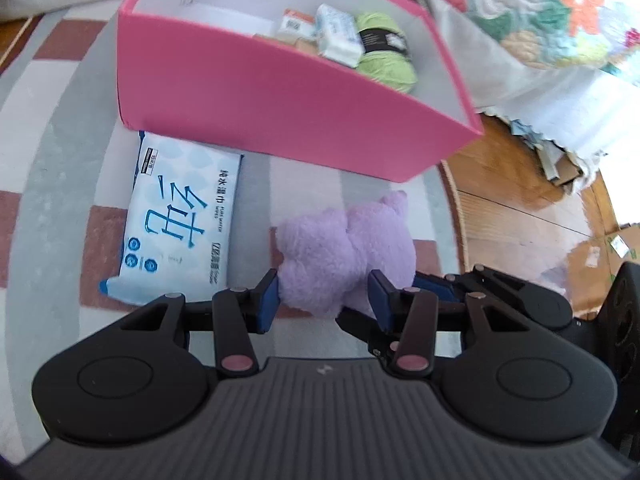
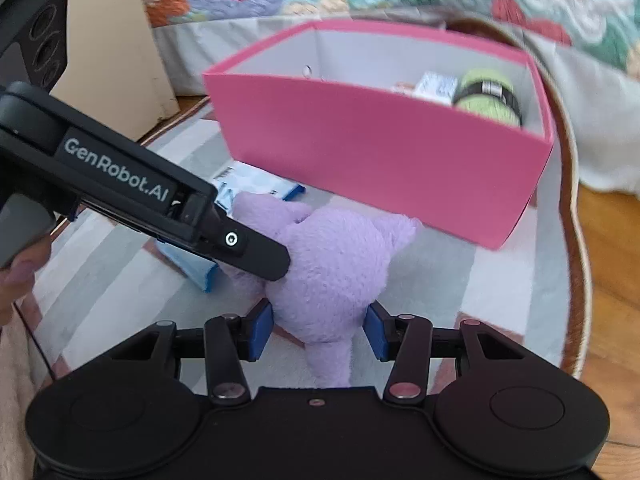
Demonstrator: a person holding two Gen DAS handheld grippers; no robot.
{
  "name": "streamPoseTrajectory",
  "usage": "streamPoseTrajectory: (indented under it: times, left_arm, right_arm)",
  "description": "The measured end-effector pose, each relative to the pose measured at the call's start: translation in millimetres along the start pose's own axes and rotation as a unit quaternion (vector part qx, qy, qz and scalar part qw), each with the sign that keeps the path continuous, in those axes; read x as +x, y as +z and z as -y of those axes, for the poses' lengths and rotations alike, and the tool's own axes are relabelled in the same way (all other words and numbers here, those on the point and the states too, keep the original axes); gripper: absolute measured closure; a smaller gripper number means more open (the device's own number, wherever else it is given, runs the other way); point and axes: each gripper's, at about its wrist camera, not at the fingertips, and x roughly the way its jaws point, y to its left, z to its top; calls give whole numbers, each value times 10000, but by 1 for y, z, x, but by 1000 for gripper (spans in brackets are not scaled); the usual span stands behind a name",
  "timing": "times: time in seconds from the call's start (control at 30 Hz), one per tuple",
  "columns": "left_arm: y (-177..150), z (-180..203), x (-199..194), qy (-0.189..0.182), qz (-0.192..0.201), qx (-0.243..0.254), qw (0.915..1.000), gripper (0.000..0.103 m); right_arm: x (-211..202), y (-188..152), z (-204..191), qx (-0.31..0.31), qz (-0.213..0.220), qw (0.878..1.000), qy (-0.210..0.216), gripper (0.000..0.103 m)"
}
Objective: Organize objects
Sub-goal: 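Close the left tool on the lilac plush toy, then carry the plush toy with the left tool into the pink box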
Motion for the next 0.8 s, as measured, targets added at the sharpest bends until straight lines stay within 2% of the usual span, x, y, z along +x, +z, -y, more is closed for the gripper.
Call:
streamPoseTrajectory:
  times: [0.23, 0.4, 0.63, 0.8]
  left_arm:
    - [-6, 25, -48, -427, 469, 127, 9979, 57]
    - [5, 55, -80, -444, 852, 506, 9941, 57]
    - [55, 81, -107, -253, 1056, 795, 9909, 57]
    - [100, 88, -113, -191, 1088, 669, 9916, 57]
  right_arm:
    - [-45, 11, -13, -594, 434, 9963, -435, 49]
    - [-72, 33, -13, -696, 804, 9923, -640, 49]
    - [-90, 81, -2, -656, 997, 9905, -686, 49]
    - [-90, 125, 9, -853, 918, 9903, -599, 49]
